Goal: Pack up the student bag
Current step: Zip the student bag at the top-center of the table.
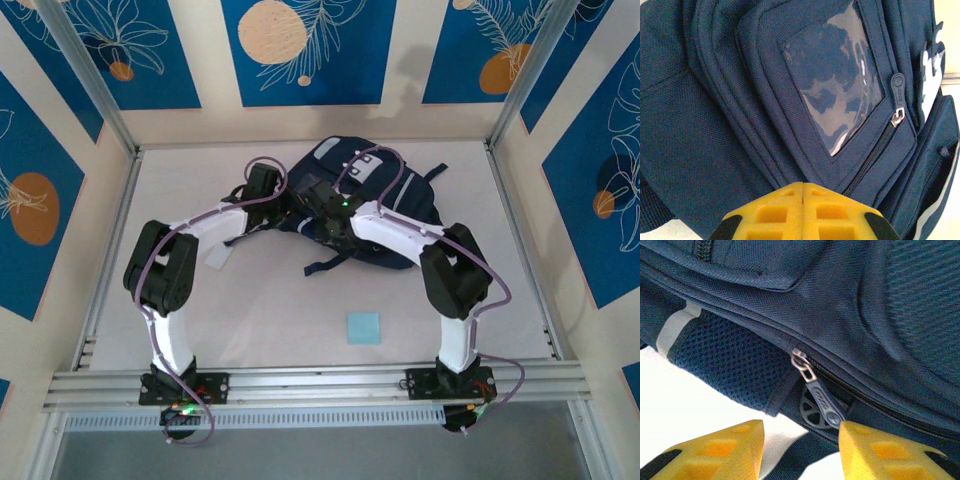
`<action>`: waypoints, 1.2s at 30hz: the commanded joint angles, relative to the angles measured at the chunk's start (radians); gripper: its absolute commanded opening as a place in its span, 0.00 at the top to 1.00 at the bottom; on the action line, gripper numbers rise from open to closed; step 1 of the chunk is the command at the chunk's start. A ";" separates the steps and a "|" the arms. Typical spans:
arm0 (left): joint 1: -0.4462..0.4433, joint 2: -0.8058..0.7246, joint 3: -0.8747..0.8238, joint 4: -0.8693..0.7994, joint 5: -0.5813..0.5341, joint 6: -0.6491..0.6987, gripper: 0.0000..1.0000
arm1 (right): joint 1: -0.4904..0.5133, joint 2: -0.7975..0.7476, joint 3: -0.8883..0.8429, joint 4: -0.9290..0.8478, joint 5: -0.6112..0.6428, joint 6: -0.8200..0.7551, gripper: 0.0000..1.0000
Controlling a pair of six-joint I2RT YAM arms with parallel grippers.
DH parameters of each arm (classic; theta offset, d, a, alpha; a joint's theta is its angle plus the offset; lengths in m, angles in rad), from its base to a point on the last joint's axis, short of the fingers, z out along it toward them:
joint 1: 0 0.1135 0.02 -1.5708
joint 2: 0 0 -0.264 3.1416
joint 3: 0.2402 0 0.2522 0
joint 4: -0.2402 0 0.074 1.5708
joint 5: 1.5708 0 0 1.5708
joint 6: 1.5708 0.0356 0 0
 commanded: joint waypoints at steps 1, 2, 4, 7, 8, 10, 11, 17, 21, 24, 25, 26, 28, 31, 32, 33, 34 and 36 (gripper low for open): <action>-0.009 -0.037 -0.006 0.019 0.028 -0.009 1.00 | -0.023 -0.023 -0.016 0.023 0.018 -0.014 0.58; -0.010 -0.041 -0.005 0.016 0.027 -0.006 1.00 | -0.024 -0.011 -0.010 0.034 0.015 -0.023 0.59; -0.012 -0.043 -0.005 0.009 0.026 -0.002 1.00 | -0.024 0.022 0.005 0.050 0.017 -0.033 0.59; -0.015 -0.046 -0.011 0.011 0.027 -0.008 1.00 | -0.026 0.083 0.046 0.054 0.018 -0.048 0.61; -0.015 -0.048 -0.014 0.014 0.029 -0.011 1.00 | -0.027 0.106 0.062 0.044 0.028 -0.051 0.62; -0.016 -0.050 -0.017 0.017 0.029 -0.013 1.00 | -0.031 0.135 0.082 0.026 0.060 -0.051 0.64; -0.017 -0.051 -0.017 0.017 0.030 -0.013 1.00 | -0.037 0.146 0.082 0.027 0.059 -0.053 0.65; -0.019 -0.041 -0.009 0.012 0.030 -0.017 0.94 | -0.060 0.132 0.054 0.106 -0.049 -0.103 0.95; -0.027 -0.015 0.014 0.004 0.015 -0.034 0.50 | -0.054 0.097 0.051 0.119 -0.095 -0.142 1.00; -0.035 0.036 0.062 -0.024 -0.006 -0.028 0.34 | -0.055 0.070 0.037 0.127 -0.165 -0.162 1.00; -0.036 0.059 0.076 -0.016 0.003 -0.037 0.32 | -0.055 0.060 0.029 0.133 -0.196 -0.165 1.00; -0.038 0.082 0.089 -0.011 0.008 -0.044 0.32 | -0.055 0.045 0.018 0.144 -0.234 -0.167 1.00; -0.042 0.123 0.117 -0.027 -0.001 -0.039 0.31 | -0.053 0.015 -0.008 0.169 -0.285 -0.165 1.00; -0.041 0.176 0.141 -0.031 -0.012 -0.041 0.37 | -0.049 -0.037 -0.052 0.208 -0.367 -0.168 1.00; -0.041 0.185 0.138 -0.010 -0.015 -0.045 0.46 | -0.047 -0.050 -0.059 0.204 -0.385 -0.168 1.00; -0.041 0.189 0.139 0.000 -0.024 -0.042 0.57 | -0.046 -0.058 -0.064 0.196 -0.394 -0.169 1.00; -0.041 0.194 0.144 0.000 -0.039 -0.032 0.71 | -0.043 -0.070 -0.072 0.174 -0.400 -0.177 1.00; -0.038 0.203 0.163 -0.016 -0.067 -0.001 0.96 | -0.042 -0.088 -0.087 0.124 -0.391 -0.188 1.00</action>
